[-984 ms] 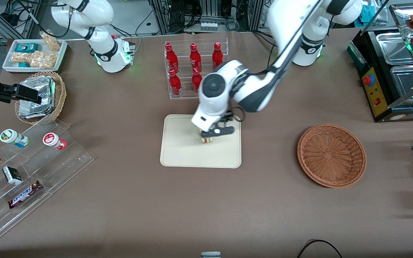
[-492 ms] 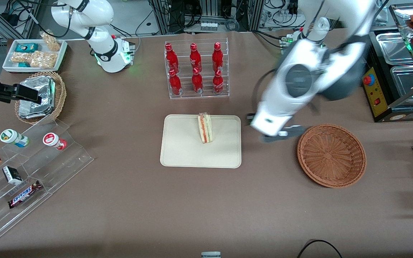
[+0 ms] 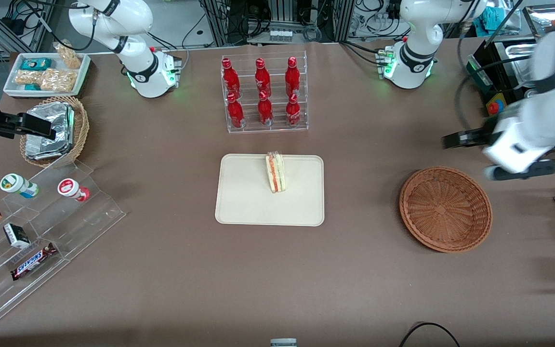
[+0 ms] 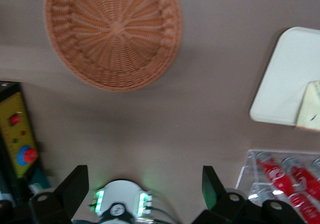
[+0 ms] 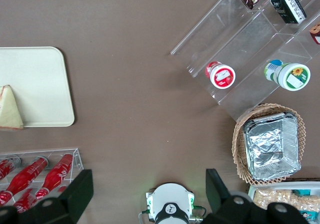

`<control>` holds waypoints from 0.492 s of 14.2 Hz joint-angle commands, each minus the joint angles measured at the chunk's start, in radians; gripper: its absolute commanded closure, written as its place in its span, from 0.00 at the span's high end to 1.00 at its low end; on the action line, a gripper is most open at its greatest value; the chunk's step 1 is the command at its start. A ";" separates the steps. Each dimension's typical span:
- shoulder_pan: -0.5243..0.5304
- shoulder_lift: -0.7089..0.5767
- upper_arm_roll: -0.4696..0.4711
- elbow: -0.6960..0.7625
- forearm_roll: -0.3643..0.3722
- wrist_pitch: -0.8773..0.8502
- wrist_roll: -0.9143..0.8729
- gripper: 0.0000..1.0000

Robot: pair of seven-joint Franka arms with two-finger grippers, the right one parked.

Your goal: Place sandwich from basket to tray

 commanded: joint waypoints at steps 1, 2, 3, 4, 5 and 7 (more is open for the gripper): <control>0.042 0.009 -0.017 0.102 0.044 -0.094 0.080 1.00; 0.042 0.009 -0.017 0.114 0.046 -0.094 0.075 1.00; 0.041 0.009 -0.017 0.120 0.044 -0.086 0.075 1.00; 0.039 0.011 -0.017 0.131 0.044 -0.082 0.054 1.00; 0.036 0.009 -0.020 0.140 0.042 -0.083 0.034 1.00; 0.036 0.000 -0.020 0.134 0.046 -0.098 0.006 1.00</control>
